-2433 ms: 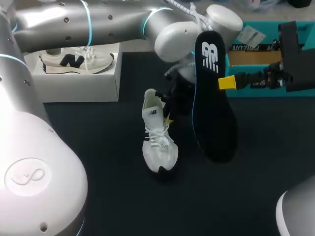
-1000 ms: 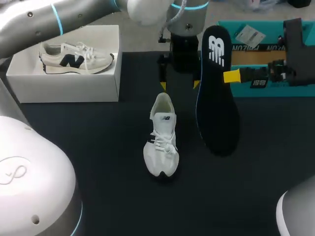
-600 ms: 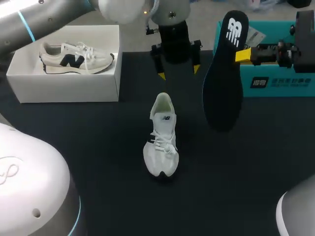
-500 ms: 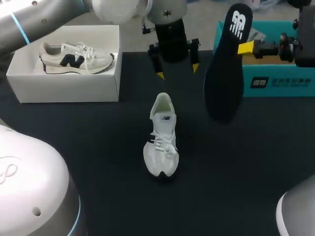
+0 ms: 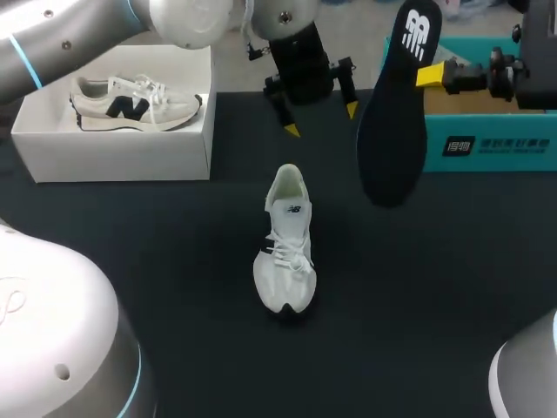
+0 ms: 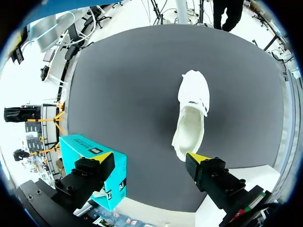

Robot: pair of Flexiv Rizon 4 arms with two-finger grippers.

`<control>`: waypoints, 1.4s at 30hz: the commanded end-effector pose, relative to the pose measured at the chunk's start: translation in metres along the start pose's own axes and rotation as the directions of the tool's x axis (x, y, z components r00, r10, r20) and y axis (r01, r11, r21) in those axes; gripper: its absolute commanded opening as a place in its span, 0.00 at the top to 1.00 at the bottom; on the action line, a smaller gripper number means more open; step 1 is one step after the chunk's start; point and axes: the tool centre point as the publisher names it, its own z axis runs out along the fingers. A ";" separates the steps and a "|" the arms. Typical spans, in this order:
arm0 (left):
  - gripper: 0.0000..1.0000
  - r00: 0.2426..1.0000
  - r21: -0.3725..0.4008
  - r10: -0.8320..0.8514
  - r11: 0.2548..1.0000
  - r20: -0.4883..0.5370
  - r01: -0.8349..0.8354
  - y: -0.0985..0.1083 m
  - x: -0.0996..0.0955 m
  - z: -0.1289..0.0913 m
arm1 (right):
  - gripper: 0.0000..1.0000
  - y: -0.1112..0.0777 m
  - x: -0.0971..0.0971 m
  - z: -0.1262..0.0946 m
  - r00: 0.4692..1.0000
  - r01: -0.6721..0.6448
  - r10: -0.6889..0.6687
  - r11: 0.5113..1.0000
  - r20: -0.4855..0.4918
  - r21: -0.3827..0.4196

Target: Take the shoe out of the shoebox, open the shoe tongue, remove and reinsert the insole, then place the shoe into the shoebox

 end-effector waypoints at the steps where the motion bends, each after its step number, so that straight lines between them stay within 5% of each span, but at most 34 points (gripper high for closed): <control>1: 0.00 0.924 -0.062 -0.056 0.994 0.378 0.086 -0.004 0.006 -0.017 | 1.00 0.018 -0.012 -0.005 0.996 -0.082 0.081 0.997 -0.045 -0.014; 11: 0.00 0.723 -0.061 -0.013 0.995 0.691 0.076 -0.019 -0.014 -0.071 | 1.00 0.065 -0.050 -0.008 0.927 -0.326 0.355 0.922 -0.120 0.209; 20: 0.00 0.456 -0.084 0.077 0.996 0.886 -0.006 -0.036 -0.022 -0.103 | 1.00 0.073 -0.068 0.008 0.873 -0.412 0.482 0.806 -0.067 0.425; 33: 0.00 0.212 -0.109 0.120 0.992 0.970 -0.061 -0.042 -0.049 -0.123 | 1.00 0.085 -0.070 0.040 0.846 -0.474 0.532 0.770 -0.020 0.427; 42: 0.14 0.212 -0.141 0.167 0.981 0.963 -0.130 -0.038 -0.076 -0.121 | 1.00 0.088 -0.056 0.069 0.836 -0.485 0.547 0.773 -0.041 0.409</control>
